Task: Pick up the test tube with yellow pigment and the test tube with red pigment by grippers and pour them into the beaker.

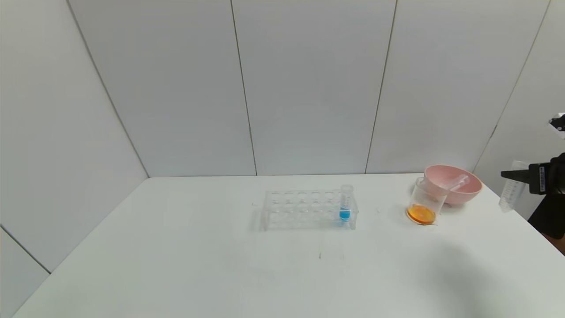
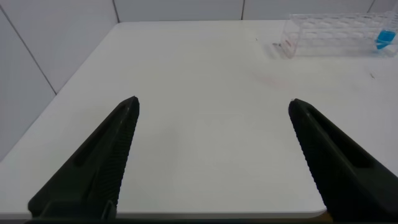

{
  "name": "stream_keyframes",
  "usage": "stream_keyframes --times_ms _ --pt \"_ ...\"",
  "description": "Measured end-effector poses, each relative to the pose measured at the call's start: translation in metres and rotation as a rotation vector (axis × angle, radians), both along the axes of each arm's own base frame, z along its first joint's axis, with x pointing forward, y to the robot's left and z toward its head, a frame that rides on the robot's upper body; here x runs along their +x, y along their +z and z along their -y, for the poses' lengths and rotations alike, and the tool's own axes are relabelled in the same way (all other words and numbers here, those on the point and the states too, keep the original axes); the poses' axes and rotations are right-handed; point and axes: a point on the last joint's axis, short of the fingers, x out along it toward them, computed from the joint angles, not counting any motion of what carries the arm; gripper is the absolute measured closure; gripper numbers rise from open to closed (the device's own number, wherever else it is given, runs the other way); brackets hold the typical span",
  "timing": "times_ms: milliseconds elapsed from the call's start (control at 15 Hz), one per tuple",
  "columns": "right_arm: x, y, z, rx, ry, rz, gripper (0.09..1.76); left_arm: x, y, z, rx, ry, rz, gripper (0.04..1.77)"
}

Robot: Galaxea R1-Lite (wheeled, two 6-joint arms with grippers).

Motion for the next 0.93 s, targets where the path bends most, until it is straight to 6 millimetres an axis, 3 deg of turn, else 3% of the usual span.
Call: stream_keyframes --times_ms 467,733,933 --pt "0.090 -0.009 -0.025 0.012 -0.228 0.101 1.34 0.000 0.000 0.000 0.000 0.000 0.000 0.09" --pt "0.143 -0.027 -0.035 0.015 -0.353 0.123 1.34 0.000 0.000 0.000 0.000 0.000 0.000 0.09" --pt "0.168 -0.044 -0.034 0.026 -0.396 0.124 1.34 0.000 0.000 0.000 0.000 0.000 0.000 0.09"
